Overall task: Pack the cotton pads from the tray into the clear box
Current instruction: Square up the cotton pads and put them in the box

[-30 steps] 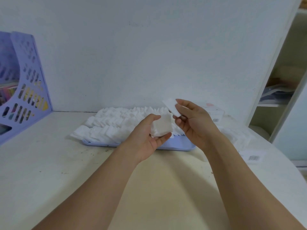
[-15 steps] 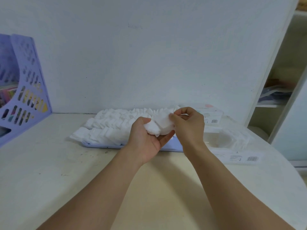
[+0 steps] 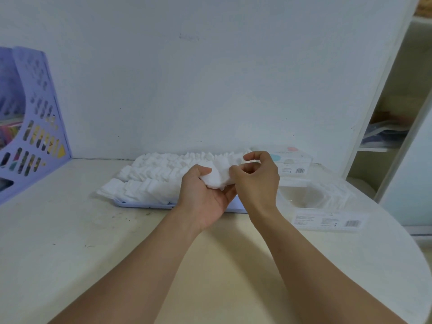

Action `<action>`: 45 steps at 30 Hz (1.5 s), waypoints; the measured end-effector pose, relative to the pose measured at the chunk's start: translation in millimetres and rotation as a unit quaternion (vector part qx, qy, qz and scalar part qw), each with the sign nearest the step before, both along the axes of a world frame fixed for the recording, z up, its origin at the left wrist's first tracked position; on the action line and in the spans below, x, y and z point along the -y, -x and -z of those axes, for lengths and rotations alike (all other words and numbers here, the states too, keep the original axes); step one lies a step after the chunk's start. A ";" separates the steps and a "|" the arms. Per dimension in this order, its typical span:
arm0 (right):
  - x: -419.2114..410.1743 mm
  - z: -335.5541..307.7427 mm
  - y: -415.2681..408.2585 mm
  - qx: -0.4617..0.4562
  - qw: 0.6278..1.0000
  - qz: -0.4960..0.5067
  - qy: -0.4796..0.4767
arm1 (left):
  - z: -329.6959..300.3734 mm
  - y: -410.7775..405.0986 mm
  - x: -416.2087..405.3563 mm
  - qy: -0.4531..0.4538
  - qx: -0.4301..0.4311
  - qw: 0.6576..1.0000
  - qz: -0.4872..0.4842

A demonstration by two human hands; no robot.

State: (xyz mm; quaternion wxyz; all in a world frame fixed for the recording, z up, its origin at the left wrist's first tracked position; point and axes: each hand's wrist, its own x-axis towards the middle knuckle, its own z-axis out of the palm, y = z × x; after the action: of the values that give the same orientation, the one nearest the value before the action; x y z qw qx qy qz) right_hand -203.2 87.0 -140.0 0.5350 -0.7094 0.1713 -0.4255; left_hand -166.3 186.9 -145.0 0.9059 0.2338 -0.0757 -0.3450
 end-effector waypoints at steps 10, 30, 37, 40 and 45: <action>11.8 4.0 -9.5 0.017 0.977 -0.005 -0.214 | 4.6 -0.1 4.3 0.016 -0.010 1.000 -0.003; 8.8 8.0 -11.8 0.031 0.984 -0.012 -0.175 | 1.9 -3.5 2.3 0.013 -0.007 1.000 -0.003; 15.8 3.2 -9.5 -0.055 0.964 -0.160 -0.204 | 3.2 -7.6 0.1 0.017 -0.011 1.000 -0.005; 21.0 0.2 -8.5 -0.040 0.971 -0.127 -0.197 | 3.6 -8.2 -0.3 -0.007 -0.007 1.000 -0.007; 26.1 -5.4 -3.9 0.011 1.000 -0.009 0.023 | 1.5 -9.9 3.3 -0.114 0.007 0.989 -0.092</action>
State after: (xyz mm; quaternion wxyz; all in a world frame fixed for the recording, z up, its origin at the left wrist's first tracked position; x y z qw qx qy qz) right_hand -199.3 60.9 -134.5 0.5238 -0.7186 0.1494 -0.4324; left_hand -156.4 183.6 -146.5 0.9007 0.3440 -0.0204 -0.2646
